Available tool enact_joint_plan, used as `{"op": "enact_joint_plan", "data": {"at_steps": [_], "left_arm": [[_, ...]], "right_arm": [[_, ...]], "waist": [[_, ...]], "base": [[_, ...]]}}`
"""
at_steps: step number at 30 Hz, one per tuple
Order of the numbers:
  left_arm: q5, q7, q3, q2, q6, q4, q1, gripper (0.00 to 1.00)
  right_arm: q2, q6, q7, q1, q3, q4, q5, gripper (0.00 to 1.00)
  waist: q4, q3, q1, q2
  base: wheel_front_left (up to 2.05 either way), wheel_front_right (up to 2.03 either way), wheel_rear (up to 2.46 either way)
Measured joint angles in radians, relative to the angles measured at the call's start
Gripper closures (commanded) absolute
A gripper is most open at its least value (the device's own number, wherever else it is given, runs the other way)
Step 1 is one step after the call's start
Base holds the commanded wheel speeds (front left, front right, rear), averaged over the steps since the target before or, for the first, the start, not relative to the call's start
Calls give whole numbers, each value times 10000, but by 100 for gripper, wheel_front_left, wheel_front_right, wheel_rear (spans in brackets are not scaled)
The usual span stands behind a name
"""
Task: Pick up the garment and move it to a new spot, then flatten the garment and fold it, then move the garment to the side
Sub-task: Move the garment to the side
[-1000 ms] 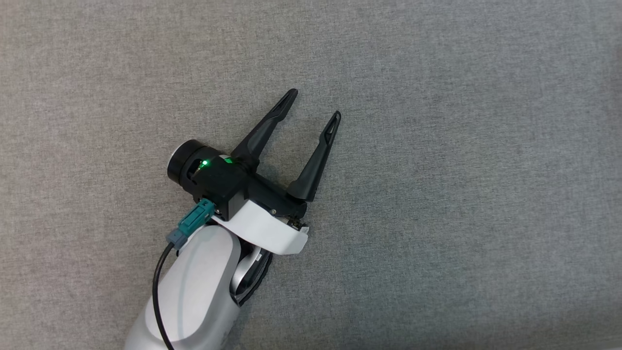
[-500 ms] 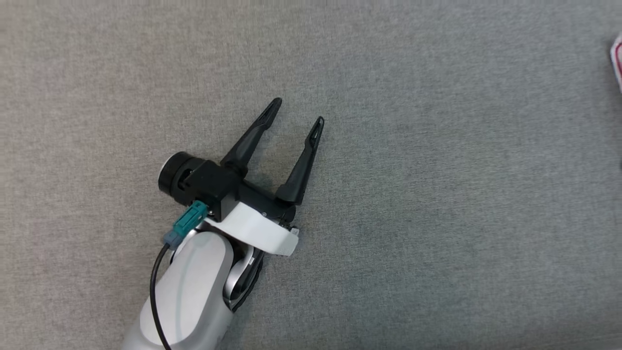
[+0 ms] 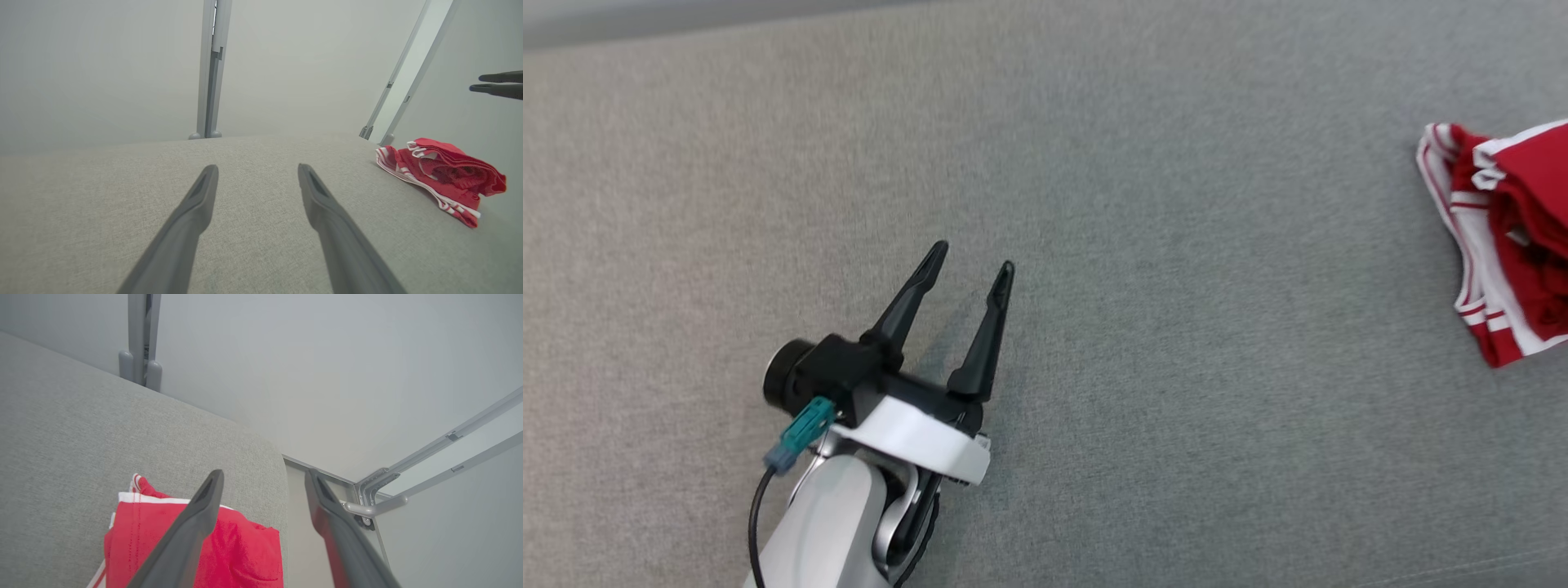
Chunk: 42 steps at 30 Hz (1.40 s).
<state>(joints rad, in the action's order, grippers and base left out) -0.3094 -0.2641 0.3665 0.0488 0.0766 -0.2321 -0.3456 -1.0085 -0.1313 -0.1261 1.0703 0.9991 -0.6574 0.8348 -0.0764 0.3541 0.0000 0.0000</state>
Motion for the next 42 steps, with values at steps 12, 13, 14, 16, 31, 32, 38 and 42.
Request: {"op": "enact_joint_plan", "data": {"at_steps": [12,13,14,16,31,32,38,42], "left_arm": [[13,-2,-1175,0,-102,483,1367,0],[29,-2,-1244,-2,-104,550,1450,0],[48,-2,-1310,-2,-104,619,1522,0],[104,-2,-1413,-2,-102,696,1647,0],[-2,-2,-1732,-2,-278,1072,2663,0],[-2,-2,-1732,-2,-297,1080,2709,0],[6,-2,-1709,-2,-353,1034,2913,0],[153,-2,-1764,-2,-527,1254,2991,0]], "right_arm": [[2151,2,-1331,-1925,-2573,1043,-182,0],[2366,2,-1342,-2205,-3066,1325,-405,0],[2604,2,-1344,-2501,-3651,1570,-604,0],[3087,2,-1356,-3275,-4717,2090,-1225,0],[7676,4,-1356,-8505,-9039,5118,-5591,0],[7823,4,-1356,-8673,-9054,5166,-5789,0],[8376,2,-1356,-9275,-9193,5427,-6652,0],[8479,2,-1356,-9402,-9217,5417,-6780,0]], "waist": [[-281,-1852,0,1],[-289,-1962,0,0],[-291,-2054,0,0],[-266,-2200,0,0],[308,-2935,0,0],[348,-2960,0,0],[558,-3028,0,0],[659,-3013,0,0]], "base": [[0,0,0],[0,0,0],[0,0,0],[0,0,0],[0,0,0],[0,0,0],[0,0,0],[0,0,0]]}}
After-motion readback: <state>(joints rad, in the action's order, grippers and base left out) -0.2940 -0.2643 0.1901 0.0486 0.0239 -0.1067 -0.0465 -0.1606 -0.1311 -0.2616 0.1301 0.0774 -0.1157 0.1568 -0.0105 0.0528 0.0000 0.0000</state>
